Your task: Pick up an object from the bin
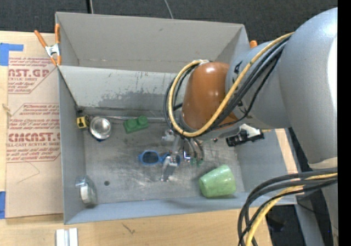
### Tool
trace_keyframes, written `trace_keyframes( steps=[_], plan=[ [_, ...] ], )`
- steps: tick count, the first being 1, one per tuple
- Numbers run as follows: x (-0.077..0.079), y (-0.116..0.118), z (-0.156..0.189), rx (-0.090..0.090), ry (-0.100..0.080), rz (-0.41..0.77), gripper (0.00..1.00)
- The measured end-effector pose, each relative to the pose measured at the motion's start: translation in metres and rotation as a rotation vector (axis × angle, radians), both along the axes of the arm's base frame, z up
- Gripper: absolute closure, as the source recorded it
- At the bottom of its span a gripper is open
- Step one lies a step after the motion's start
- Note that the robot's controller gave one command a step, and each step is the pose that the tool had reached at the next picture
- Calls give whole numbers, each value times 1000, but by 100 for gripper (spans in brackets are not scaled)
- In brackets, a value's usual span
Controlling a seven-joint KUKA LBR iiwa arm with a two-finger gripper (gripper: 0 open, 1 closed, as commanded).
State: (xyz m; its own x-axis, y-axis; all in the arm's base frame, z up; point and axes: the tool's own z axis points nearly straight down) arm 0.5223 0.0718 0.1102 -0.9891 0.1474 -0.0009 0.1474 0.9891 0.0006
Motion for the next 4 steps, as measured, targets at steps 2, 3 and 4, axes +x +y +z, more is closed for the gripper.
trace_keyframes(
  steps=[2,3,4],
  plan=[
    [-11,9,-36,0,-8,-21,0],
    [-11,10,-34,1,1,-20,100],
    [-11,10,-11,1,-1,-19,100]
  ],
)
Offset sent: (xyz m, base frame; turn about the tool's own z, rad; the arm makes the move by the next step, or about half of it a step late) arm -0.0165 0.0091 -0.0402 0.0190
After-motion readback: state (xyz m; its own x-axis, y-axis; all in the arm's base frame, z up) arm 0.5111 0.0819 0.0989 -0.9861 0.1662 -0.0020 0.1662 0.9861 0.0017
